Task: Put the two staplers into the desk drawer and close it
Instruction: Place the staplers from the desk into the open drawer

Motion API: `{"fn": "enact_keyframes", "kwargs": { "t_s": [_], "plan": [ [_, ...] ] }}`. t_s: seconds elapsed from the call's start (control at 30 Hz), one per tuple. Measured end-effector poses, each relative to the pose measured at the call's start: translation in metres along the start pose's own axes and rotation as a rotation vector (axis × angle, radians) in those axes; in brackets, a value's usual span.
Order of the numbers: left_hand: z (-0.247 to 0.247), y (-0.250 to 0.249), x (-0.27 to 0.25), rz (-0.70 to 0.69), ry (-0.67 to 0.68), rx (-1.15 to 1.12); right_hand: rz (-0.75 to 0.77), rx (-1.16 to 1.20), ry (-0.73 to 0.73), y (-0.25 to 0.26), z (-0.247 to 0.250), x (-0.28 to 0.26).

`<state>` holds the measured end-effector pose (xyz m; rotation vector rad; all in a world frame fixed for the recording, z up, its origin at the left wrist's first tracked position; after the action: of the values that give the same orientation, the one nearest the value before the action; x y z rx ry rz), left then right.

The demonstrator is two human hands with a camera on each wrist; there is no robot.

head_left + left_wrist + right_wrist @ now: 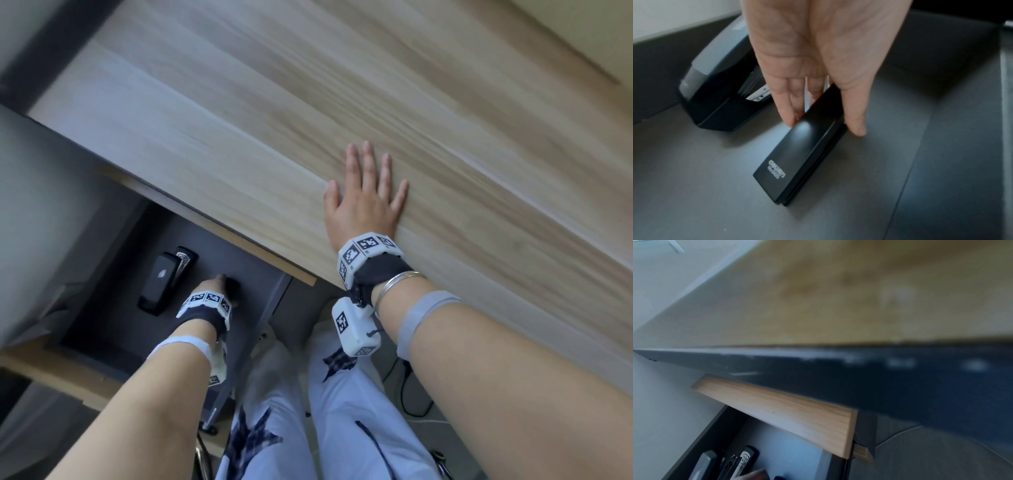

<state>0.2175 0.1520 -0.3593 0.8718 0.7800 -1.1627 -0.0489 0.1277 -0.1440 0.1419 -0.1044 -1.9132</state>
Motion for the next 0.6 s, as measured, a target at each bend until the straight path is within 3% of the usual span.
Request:
{"fn": "enact_keyframes", "kwargs": {
  "t_s": [0.13,0.37,0.6],
  "plan": [
    [0.015,0.021,-0.016,0.034,0.005,-0.163,-0.002,-0.001,0.018,0.001,0.001,0.0],
    [0.017,0.111,-0.06,0.201,-0.088,-0.521,-0.004,0.012,0.03,0.001,0.004,-0.001],
    [-0.011,0.208,-0.104,0.509,-0.258,-0.75,-0.004,0.032,0.002,0.002,0.004,-0.002]
  ]
}}
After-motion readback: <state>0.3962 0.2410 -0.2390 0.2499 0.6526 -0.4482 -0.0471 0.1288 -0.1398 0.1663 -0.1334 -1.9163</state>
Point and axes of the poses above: each hand's wrist, its own x-axis towards the middle knuckle, its own z-axis out of the back of the hand, y = z × x, the point moved 6 cm from there along x, towards the middle knuckle, and after that the axes turned 12 degrees about z, right-handed, at the moved point
